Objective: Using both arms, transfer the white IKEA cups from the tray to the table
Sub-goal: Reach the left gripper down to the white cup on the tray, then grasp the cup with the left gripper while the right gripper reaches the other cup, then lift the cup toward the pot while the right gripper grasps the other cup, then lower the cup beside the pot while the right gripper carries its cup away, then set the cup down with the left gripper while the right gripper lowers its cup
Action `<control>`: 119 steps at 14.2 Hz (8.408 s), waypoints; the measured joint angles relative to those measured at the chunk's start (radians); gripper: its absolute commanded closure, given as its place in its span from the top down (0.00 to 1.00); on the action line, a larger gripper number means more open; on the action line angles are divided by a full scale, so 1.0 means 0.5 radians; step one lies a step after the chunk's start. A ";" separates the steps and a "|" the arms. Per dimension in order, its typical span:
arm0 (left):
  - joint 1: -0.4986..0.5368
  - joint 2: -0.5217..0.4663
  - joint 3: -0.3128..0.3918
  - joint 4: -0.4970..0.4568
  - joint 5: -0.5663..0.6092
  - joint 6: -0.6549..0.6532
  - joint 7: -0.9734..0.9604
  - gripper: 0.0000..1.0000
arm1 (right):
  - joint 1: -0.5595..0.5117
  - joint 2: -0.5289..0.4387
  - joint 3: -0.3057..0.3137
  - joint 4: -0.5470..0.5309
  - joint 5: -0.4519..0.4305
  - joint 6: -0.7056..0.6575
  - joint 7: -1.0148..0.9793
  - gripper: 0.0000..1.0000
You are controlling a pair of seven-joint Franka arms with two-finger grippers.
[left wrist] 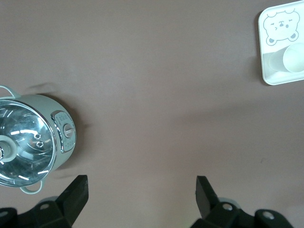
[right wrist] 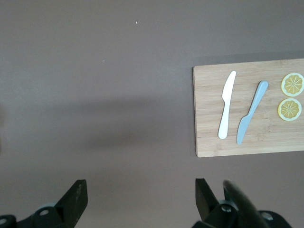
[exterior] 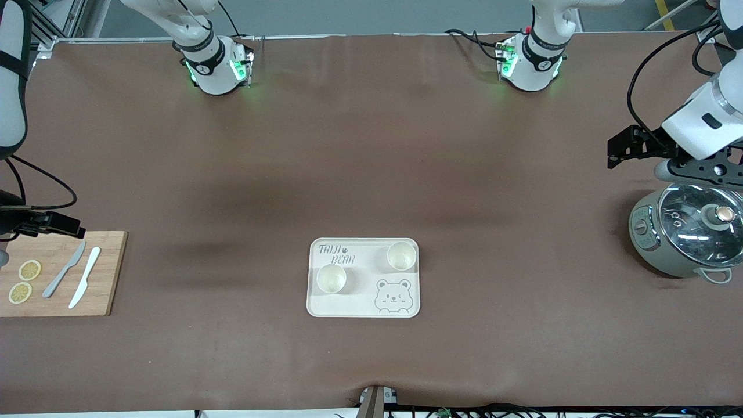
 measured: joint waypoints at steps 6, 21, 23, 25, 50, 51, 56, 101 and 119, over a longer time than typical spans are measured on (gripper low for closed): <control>-0.012 0.043 -0.066 -0.015 -0.002 0.047 -0.010 1.00 | 0.003 -0.003 0.005 0.004 -0.001 0.011 0.000 1.00; -0.497 1.133 -0.281 0.316 0.004 1.014 -0.951 1.00 | -0.008 -0.003 0.002 0.009 -0.002 0.013 -0.001 1.00; -0.537 1.208 -0.281 0.317 0.053 1.107 -0.951 1.00 | -0.008 -0.003 0.002 0.009 -0.001 0.016 -0.001 1.00; -0.579 1.277 -0.280 0.318 0.091 1.186 -0.983 1.00 | -0.007 -0.003 0.003 0.008 0.000 0.038 -0.001 1.00; -0.732 1.566 -0.279 0.320 0.320 1.535 -1.492 0.00 | 1.002 0.818 0.038 0.048 0.257 1.304 1.343 1.00; -0.734 1.566 -0.279 0.321 0.345 1.537 -1.519 0.00 | 1.013 0.838 0.038 0.049 0.257 1.325 1.343 1.00; -0.735 1.566 -0.278 0.325 0.376 1.538 -1.541 0.00 | 1.069 0.926 0.038 0.052 0.257 1.439 1.344 1.00; 0.524 0.556 -0.298 -1.346 -0.110 2.257 0.406 0.00 | 0.981 0.563 -0.032 0.255 0.232 0.485 1.113 0.00; 0.523 0.389 -0.303 -1.161 -0.110 1.795 0.425 1.00 | 0.129 0.597 0.010 -0.244 0.231 0.885 -0.349 0.00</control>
